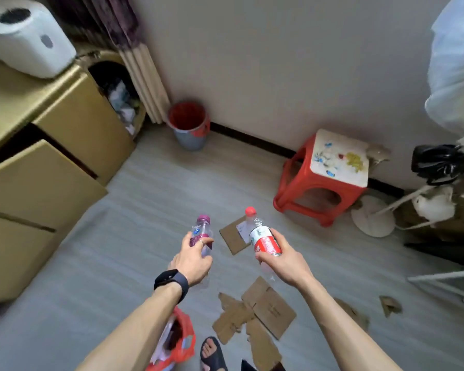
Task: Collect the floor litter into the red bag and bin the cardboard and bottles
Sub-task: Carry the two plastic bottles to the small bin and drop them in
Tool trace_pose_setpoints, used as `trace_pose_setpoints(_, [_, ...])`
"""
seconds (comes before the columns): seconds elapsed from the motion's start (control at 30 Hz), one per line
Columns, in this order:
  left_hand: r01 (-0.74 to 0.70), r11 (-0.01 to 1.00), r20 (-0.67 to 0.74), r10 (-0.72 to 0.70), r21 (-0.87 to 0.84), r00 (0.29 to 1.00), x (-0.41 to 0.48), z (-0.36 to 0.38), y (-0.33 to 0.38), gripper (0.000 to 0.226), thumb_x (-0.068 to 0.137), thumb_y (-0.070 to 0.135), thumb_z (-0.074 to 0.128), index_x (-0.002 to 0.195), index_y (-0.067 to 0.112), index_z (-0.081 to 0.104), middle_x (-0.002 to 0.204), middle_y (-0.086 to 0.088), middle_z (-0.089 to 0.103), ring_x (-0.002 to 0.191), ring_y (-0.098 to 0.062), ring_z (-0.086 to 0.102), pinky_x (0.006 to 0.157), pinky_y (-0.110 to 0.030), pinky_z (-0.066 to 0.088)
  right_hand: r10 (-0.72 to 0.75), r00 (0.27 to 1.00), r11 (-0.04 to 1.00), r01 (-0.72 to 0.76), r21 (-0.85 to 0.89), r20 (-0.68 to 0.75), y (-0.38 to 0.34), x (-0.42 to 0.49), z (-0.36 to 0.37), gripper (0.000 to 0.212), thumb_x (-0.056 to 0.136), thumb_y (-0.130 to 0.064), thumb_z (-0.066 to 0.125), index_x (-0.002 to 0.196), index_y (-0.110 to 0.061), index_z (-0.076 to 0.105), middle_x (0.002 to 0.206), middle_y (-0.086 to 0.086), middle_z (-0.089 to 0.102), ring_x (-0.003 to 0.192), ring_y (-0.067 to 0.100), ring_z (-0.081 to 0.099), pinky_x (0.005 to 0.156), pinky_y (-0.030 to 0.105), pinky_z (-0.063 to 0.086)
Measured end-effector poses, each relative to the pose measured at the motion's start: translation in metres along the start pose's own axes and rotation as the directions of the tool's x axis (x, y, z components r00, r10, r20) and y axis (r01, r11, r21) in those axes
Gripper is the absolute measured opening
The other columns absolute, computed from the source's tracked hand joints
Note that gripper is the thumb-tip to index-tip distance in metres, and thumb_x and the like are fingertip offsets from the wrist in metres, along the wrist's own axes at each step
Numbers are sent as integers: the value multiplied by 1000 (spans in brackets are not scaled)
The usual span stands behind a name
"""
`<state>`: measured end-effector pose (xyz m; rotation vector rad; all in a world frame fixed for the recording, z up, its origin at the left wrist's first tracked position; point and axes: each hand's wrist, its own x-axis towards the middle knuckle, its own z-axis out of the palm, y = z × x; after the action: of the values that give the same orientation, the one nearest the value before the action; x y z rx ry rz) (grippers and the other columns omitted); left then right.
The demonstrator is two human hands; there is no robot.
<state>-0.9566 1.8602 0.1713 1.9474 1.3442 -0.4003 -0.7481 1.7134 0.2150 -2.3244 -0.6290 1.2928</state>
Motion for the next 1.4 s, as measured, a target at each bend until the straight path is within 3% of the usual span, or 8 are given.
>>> trace_pose_setpoints(0.17, [-79,972,-116,55,-219,992,-2,-105,-1,66,81,35,57,142,46,36,156,6,25,132,-23,47,104,-38,43,-137,988,968,147,203,-66,-98,-24,-18,71,79,-54,73,137,-63,34,119,-13,63,94,5,64,66,22,47])
trace_pose_setpoints(0.43, [-4,815,-238,-165,-579,957,89,-204,16,66,71,38,74,128,30,42,124,-7,50,104,-24,55,96,-37,48,-168,985,934,174,311,-46,-188,52,-32,70,65,-69,71,127,-44,53,114,-16,66,102,5,65,95,37,54])
trace_pose_setpoints(0.6, [118,664,-105,-285,-739,953,164,-252,27,64,63,44,78,117,25,49,112,-1,62,100,-22,62,90,-37,51,-148,989,939,137,315,11,-238,138,-44,59,73,-66,69,123,-38,56,113,-14,65,99,8,65,71,27,48])
trace_pose_setpoints(0.7, [177,533,-34,-361,-827,932,206,-278,35,68,54,45,73,114,21,51,112,-2,62,101,-23,64,94,-40,52,-116,991,948,89,304,71,-273,187,-54,52,82,-56,72,125,-31,57,114,-11,65,102,8,63,85,32,52])
trace_pose_setpoints(0.83, [228,327,100,-364,-917,926,251,-313,46,64,55,38,74,112,13,57,103,-8,62,86,-28,66,61,-34,55,-95,988,959,58,277,119,-326,236,-65,61,72,-66,67,121,-33,56,111,-10,66,95,11,65,69,27,46])
trace_pose_setpoints(0.93, [282,250,189,-339,-926,922,296,-333,45,68,57,39,78,116,13,59,104,-13,65,78,-30,68,59,-37,54,-60,988,950,12,312,145,-363,271,-66,47,85,-58,67,121,-30,55,112,-5,63,86,13,62,60,26,48])
trace_pose_setpoints(1.3, [366,344,316,-194,-865,929,490,-447,76,59,74,47,70,125,23,54,121,-5,67,98,-24,70,70,-34,55,57,987,858,-124,498,147,-536,432,-45,61,86,-62,66,121,-12,62,98,2,72,68,13,67,59,27,54])
trace_pose_setpoints(1.4, [413,501,369,-191,-761,910,537,-495,78,39,89,49,59,124,38,43,127,6,53,110,-26,58,76,-27,45,142,980,846,-193,497,139,-581,477,-45,75,91,-58,61,149,-15,39,125,8,66,88,27,75,69,31,58])
